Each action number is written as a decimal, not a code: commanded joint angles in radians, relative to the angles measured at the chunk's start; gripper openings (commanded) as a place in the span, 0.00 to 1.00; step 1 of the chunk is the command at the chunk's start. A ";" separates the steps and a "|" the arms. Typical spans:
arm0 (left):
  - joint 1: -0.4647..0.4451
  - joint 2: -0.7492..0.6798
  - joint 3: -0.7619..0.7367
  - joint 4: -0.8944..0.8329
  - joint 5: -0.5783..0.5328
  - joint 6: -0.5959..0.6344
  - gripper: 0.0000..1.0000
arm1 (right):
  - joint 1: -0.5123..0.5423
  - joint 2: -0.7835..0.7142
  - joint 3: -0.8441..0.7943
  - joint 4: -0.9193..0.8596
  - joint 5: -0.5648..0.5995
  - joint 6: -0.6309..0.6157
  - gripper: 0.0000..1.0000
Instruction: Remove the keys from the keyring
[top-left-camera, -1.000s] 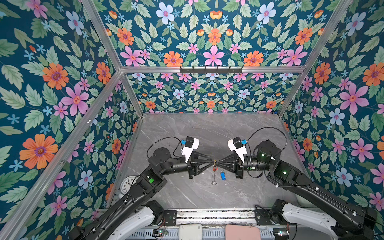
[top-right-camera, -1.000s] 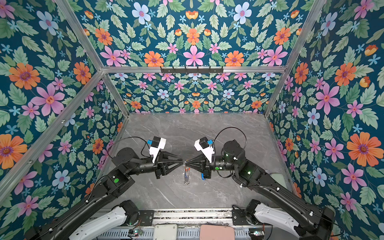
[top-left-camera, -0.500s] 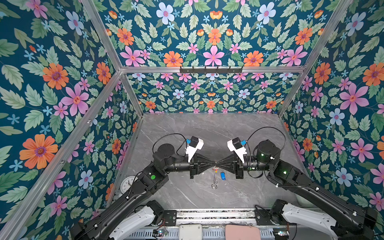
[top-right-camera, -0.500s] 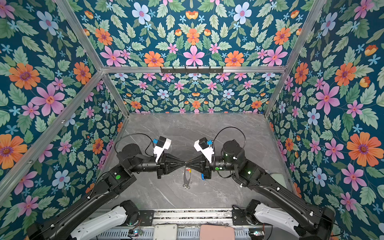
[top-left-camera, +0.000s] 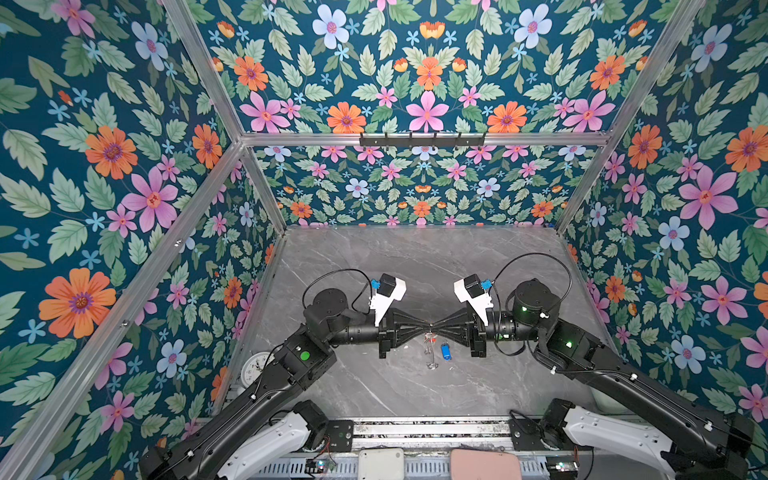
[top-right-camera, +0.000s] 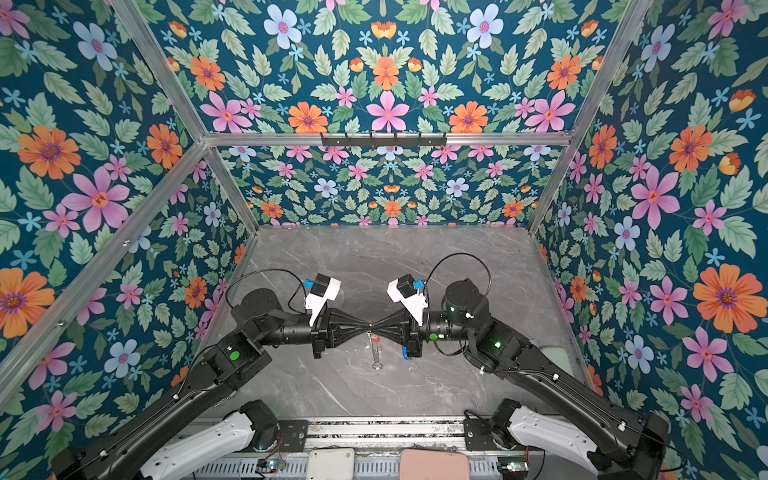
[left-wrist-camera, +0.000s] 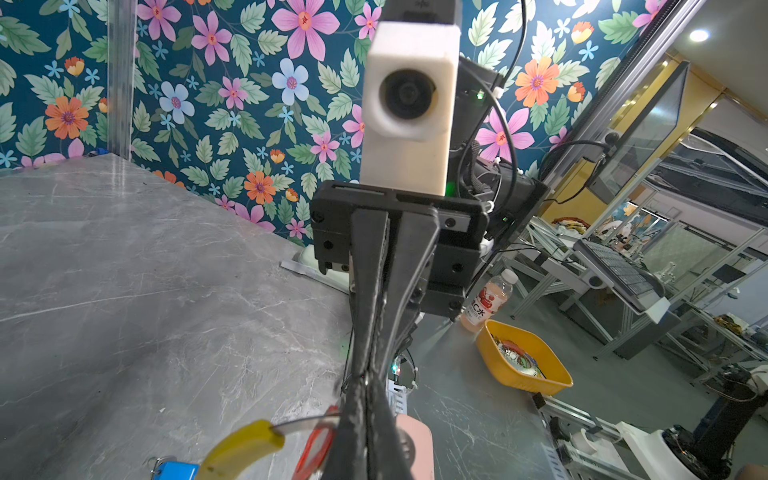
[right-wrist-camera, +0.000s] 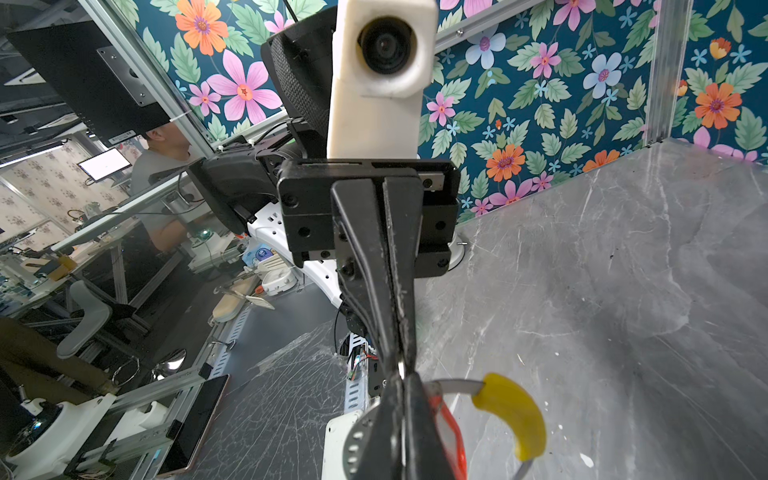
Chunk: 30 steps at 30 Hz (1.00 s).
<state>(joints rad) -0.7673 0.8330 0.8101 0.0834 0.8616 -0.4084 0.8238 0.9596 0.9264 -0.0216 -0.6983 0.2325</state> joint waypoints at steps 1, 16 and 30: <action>0.000 -0.005 -0.010 0.073 0.002 0.006 0.00 | 0.000 0.001 0.006 0.025 0.008 0.006 0.00; -0.001 -0.038 -0.044 0.117 -0.022 -0.017 0.00 | 0.000 -0.011 0.016 0.035 0.052 0.020 0.32; 0.000 -0.056 -0.068 0.136 -0.077 -0.029 0.00 | 0.000 -0.070 -0.025 0.060 0.129 0.028 0.56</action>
<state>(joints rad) -0.7673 0.7815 0.7444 0.1654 0.8085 -0.4301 0.8234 0.9001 0.9096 -0.0032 -0.5980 0.2546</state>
